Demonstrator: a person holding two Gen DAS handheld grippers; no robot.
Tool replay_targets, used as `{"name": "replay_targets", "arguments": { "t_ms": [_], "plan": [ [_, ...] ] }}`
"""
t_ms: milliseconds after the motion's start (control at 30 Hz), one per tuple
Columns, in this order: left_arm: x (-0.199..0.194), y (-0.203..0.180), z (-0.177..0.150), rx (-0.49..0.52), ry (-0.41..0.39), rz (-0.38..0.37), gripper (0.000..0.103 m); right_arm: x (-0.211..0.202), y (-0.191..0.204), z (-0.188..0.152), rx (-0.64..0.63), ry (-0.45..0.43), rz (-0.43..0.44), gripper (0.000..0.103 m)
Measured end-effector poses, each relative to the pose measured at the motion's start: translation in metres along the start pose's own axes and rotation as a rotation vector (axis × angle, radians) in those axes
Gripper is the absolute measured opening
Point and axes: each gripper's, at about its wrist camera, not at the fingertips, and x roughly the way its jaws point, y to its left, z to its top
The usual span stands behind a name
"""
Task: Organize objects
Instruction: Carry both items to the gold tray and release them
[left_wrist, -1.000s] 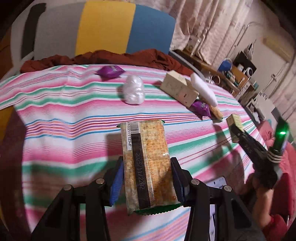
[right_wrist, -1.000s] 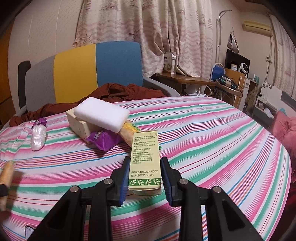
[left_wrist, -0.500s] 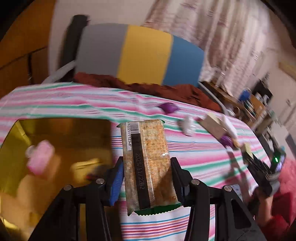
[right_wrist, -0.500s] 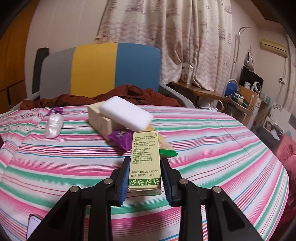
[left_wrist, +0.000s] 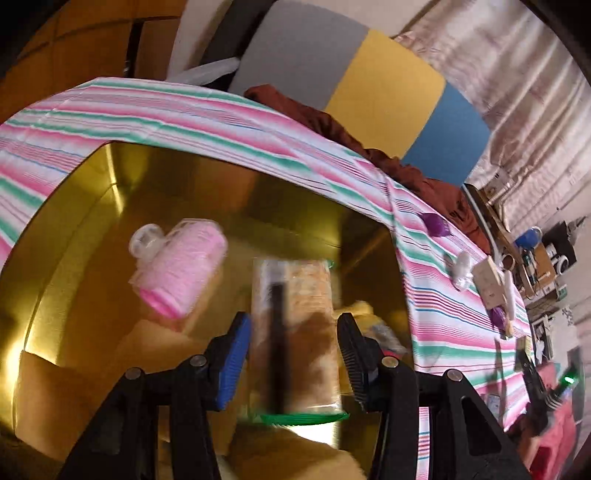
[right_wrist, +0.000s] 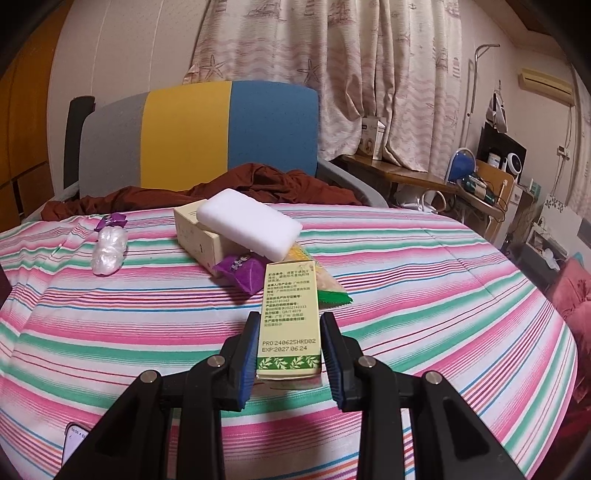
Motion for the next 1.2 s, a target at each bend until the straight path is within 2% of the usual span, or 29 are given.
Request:
{"name": "replay_targets", "arguments": {
  "t_ms": [33, 100, 167, 200, 300, 367, 400, 467, 600, 733, 867, 967, 1200],
  "plan": [
    [0.001, 0.002, 0.001, 0.005, 0.002, 0.011, 0.049, -0.003, 0.000, 0.000, 0.004, 0.000, 0.005, 0.032],
    [-0.001, 0.003, 0.002, 0.005, -0.011, 0.017, 0.057, -0.009, 0.002, 0.001, 0.019, -0.001, 0.018, 0.032],
    [-0.006, 0.005, 0.000, -0.004, -0.046, 0.005, 0.076, -0.018, 0.005, 0.003, 0.041, -0.005, 0.041, 0.032],
    [-0.008, 0.004, 0.000, -0.004, -0.060, 0.008, 0.080, -0.025, 0.010, 0.005, 0.052, -0.010, 0.065, 0.032],
    [-0.019, 0.004, -0.002, 0.003, -0.121, 0.003, 0.086, -0.043, 0.031, 0.014, 0.075, -0.021, 0.162, 0.032],
    [-0.029, 0.005, -0.004, 0.003, -0.182, -0.002, 0.099, -0.055, 0.053, 0.023, 0.088, -0.019, 0.263, 0.032],
    [-0.036, 0.006, -0.006, 0.000, -0.221, 0.001, 0.101, -0.058, 0.061, 0.026, 0.096, -0.014, 0.306, 0.031],
    [-0.049, 0.008, -0.011, -0.016, -0.289, 0.005, 0.102, -0.064, 0.091, 0.035, 0.111, 0.008, 0.432, 0.031],
    [-0.065, 0.010, -0.018, -0.011, -0.357, 0.041, 0.102, -0.070, 0.163, 0.046, 0.086, 0.066, 0.635, 0.031],
    [-0.071, 0.017, -0.024, -0.020, -0.367, 0.063, 0.103, -0.074, 0.234, 0.054, 0.018, 0.112, 0.765, 0.031],
    [-0.068, 0.026, -0.031, -0.044, -0.343, 0.059, 0.103, -0.072, 0.300, 0.056, -0.093, 0.171, 0.830, 0.031],
    [-0.065, 0.033, -0.034, -0.059, -0.318, 0.051, 0.103, -0.066, 0.340, 0.051, -0.189, 0.216, 0.817, 0.031],
    [-0.062, 0.042, -0.042, -0.090, -0.295, 0.042, 0.103, -0.041, 0.384, 0.047, -0.271, 0.290, 0.775, 0.032]
  ]
}}
